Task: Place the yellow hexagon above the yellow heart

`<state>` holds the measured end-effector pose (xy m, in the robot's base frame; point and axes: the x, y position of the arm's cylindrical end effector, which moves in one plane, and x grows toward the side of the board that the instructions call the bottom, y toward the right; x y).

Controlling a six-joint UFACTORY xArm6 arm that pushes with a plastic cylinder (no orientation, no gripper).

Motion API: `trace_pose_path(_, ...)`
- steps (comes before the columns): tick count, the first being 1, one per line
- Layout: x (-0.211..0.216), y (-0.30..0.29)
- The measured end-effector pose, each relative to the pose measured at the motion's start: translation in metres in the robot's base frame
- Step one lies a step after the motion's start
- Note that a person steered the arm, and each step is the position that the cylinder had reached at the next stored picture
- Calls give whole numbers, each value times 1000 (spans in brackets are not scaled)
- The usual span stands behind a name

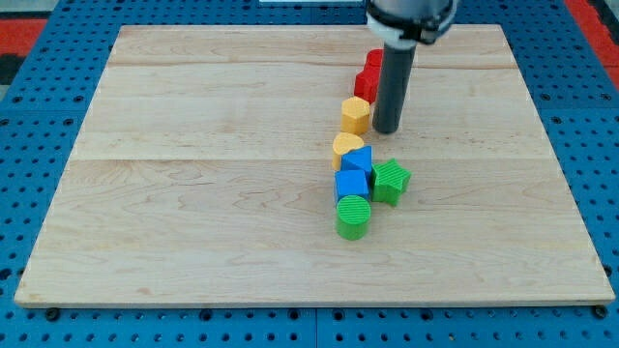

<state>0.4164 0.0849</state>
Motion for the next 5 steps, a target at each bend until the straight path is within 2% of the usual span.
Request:
trace_pose_path(1,17,-27)
trace_pose_path(3,18,-71)
trace_pose_path(4,9,-25)
trace_pose_path(5,-19,6)
